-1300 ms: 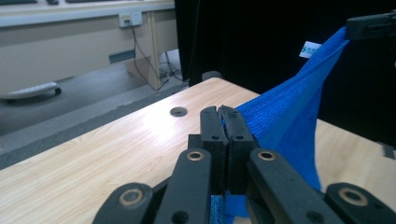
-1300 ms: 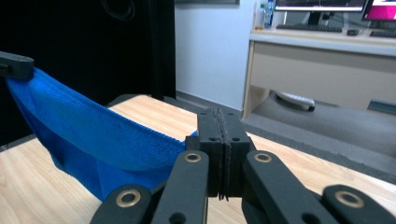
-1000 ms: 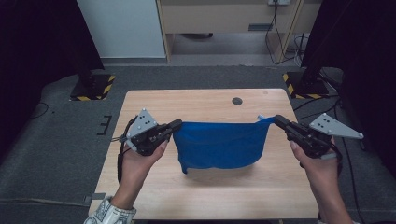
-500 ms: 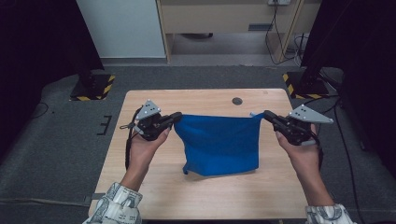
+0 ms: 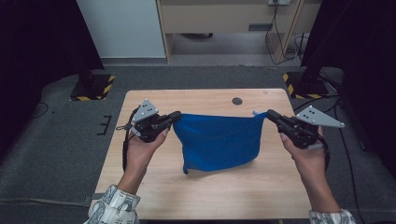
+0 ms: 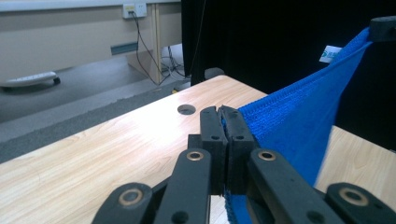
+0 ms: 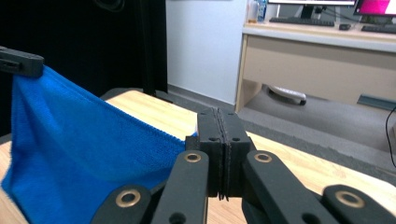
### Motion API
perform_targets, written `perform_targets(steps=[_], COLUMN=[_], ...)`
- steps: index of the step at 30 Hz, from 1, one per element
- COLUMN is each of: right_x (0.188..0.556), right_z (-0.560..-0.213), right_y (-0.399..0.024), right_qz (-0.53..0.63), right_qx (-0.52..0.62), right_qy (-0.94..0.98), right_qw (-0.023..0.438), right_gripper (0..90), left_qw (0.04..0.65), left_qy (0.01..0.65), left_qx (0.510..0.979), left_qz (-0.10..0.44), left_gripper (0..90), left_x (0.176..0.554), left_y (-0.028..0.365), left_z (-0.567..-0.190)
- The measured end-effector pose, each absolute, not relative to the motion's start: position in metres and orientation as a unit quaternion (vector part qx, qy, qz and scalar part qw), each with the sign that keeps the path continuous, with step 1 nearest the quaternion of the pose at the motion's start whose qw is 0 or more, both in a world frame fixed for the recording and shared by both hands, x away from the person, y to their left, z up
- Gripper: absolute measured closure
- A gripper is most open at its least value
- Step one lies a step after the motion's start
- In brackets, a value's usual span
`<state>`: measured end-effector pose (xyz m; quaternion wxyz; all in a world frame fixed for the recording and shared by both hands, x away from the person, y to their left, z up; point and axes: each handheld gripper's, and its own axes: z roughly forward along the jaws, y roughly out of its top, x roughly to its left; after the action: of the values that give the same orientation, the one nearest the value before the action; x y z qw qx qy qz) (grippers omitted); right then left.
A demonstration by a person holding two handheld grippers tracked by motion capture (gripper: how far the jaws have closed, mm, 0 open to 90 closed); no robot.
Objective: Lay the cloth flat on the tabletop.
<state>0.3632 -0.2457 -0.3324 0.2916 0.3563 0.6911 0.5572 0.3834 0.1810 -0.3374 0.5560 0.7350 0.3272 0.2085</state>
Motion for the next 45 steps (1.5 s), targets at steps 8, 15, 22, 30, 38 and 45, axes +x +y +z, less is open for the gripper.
perform_targets(steps=[8, 15, 22, 30, 38, 45], right_x=[0.334, 0.314, 0.340, 0.380, 0.424, 0.446], right_z=[-0.313, -0.297, -0.313, -0.339, -0.367, -0.382], right_y=[-0.244, -0.246, -0.239, -0.226, -0.217, -0.216], right_qz=[0.571, 0.571, 0.540, 0.511, 0.486, 0.472], right_qx=[0.333, 0.320, 0.339, 0.365, 0.396, 0.417], right_qy=[0.686, 0.686, 0.707, 0.723, 0.729, 0.726], right_qw=[0.305, 0.316, 0.307, 0.288, 0.274, 0.274], right_gripper=[89.4, 89.3, 89.2, 89.1, 89.1, 89.2], left_qw=[0.571, 0.573, 0.536, 0.526, 0.514, 0.502], left_qy=[0.305, 0.291, 0.316, 0.358, 0.387, 0.398], left_qx=[0.730, 0.732, 0.751, 0.746, 0.742, 0.743], left_qz=[0.220, 0.225, 0.221, 0.196, 0.190, 0.195], left_gripper=[88.7, 88.7, 88.5, 88.5, 88.2, 88.2], left_x=[0.352, 0.340, 0.376, 0.420, 0.456, 0.474], left_y=[0.185, 0.185, 0.183, 0.190, 0.188, 0.182], left_z=[-0.314, -0.298, -0.318, -0.353, -0.379, -0.393])
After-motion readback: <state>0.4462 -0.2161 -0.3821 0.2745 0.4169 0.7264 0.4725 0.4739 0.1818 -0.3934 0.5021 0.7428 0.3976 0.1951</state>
